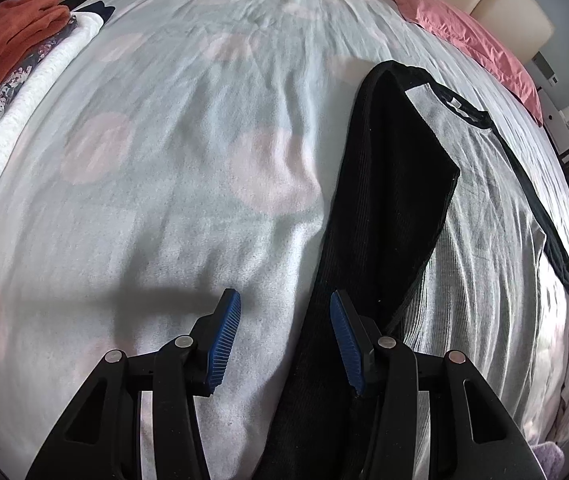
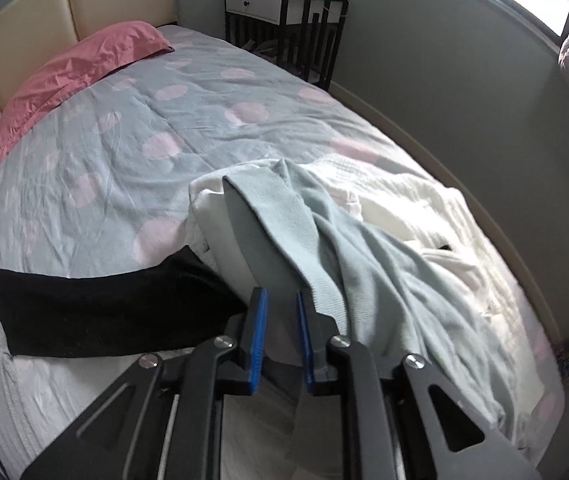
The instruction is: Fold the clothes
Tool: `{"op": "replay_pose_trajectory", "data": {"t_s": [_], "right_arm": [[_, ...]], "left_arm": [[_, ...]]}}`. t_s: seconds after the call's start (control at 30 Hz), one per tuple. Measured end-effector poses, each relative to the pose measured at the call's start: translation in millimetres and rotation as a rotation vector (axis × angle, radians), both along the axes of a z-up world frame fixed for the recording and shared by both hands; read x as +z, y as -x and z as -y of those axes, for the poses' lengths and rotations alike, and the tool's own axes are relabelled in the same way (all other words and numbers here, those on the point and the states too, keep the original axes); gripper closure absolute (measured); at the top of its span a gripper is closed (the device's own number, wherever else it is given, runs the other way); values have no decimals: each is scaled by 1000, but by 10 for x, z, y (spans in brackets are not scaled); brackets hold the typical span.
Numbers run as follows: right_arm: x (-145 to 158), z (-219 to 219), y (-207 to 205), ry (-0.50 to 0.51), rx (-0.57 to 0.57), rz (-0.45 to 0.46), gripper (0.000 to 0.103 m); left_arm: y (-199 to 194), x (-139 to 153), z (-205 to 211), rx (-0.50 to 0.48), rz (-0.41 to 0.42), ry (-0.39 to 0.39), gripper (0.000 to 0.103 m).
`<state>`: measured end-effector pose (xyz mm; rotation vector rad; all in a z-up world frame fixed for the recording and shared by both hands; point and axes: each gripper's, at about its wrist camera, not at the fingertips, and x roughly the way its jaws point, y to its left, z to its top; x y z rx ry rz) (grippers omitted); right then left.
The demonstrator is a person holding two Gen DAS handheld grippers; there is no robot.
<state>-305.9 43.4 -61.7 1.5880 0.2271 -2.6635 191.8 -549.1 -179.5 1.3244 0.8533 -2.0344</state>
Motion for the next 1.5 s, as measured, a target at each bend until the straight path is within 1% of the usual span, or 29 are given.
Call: {"op": "replay_pose_trajectory", "data": {"t_s": [0.1,0.2,0.27,0.37,0.47,0.67,0.8,0.97,1.07,1.17,1.23,1.27,1.3,1.33,1.37,1.4,1.43,1.47,1.5], "right_arm": [[13,63,-53,-24,40,0,88],[-22,182,-88,35,107,6,88],[-82,275,-77,69,118,16,88],[-200,378,-74,79,82,37,88],[-292,578,-237,123,112,61,88],[-350,1135,-839,341,205,114,88],[-350,1549,-1363,501,264,146,88],[-425,1964,-2146,632,356,162,88],[-540,2060,-2519,695,380,182,88],[-684,2066,-2796,642,399,164,88],[-753,2052,-2872,557,404,147,88],[-762,2036,-2875,536,408,138,87],[-758,2019,-2862,535,409,131,87],[-751,1981,-2841,544,404,125,87],[-752,1956,-2825,553,394,120,87],[-766,1935,-2813,560,385,120,87],[-787,1930,-2806,561,380,129,87],[-809,1925,-2798,562,376,137,87],[-829,1933,-2796,561,377,147,87]], "left_arm": [[3,3,-4,0,-1,1,54],[-7,5,3,6,-2,0,54],[-16,10,7,11,-5,0,54],[-28,22,20,18,-15,-4,54],[-40,43,27,21,-30,-12,54],[-90,114,-72,-17,-57,-26,54],[-156,164,-192,-39,-62,-34,54],[-297,165,-289,-27,-46,-50,54],[-392,106,-332,-18,-22,-102,54],[-447,15,-388,-15,31,-152,54],[-447,-33,-437,-22,71,-168,54],[-441,-60,-467,-27,97,-172,55],[-442,-90,-498,-33,123,-175,55],[-440,-120,-527,-39,150,-172,59],[-435,-138,-548,-43,175,-159,66],[-436,-142,-559,-41,193,-141,71],[-442,-138,-566,-39,200,-129,81],[-452,-124,-569,-39,190,-129,89],[-463,-106,-570,-39,171,-134,93]]}}
